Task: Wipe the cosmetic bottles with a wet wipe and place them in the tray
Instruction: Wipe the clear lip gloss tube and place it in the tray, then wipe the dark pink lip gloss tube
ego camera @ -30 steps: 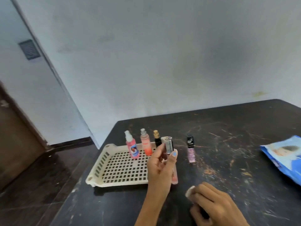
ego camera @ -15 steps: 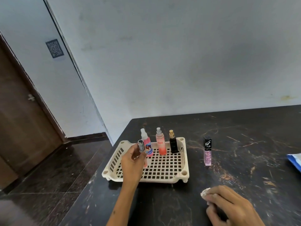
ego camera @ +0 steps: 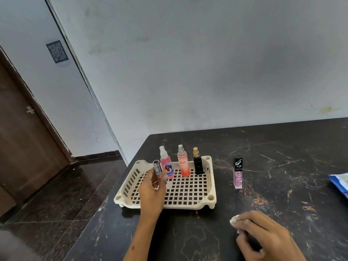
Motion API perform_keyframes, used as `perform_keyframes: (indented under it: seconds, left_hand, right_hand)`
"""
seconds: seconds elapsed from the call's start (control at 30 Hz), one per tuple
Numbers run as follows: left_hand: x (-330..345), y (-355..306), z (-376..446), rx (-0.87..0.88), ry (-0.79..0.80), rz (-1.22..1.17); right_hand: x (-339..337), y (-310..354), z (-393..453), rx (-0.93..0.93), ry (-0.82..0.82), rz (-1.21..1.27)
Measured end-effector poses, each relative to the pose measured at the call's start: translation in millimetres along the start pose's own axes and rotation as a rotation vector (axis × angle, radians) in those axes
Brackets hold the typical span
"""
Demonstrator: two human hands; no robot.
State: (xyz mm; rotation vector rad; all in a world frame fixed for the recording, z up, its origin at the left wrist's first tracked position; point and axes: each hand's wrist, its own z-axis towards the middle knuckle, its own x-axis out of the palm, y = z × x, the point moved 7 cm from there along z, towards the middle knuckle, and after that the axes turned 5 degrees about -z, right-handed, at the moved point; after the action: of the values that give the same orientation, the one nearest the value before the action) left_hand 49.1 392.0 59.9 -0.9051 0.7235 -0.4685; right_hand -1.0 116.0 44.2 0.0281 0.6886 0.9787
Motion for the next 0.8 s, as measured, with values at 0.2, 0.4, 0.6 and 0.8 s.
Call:
perform_keyframes:
  seconds: [0.2, 0.4, 0.6, 0.8]
  left_hand:
    - [-1, 3, -1, -0.031, 0.006, 0.02]
    - [-2, 4, -1, -0.045, -0.011, 0.009]
    - [-24, -35, -15, 0.201, -0.293, -0.045]
    - [33, -118, -52, 0.632, 0.007, -0.123]
  right_hand:
    - [1, -1, 0, 0.013, 0.033, 0.014]
    - [1, 1, 0, 0.01, 0.043, 0.024]
    - [3, -3, -2, 0.033, 0.062, 0.037]
    - [4, -5, -3, 0.014, 0.074, 0.043]
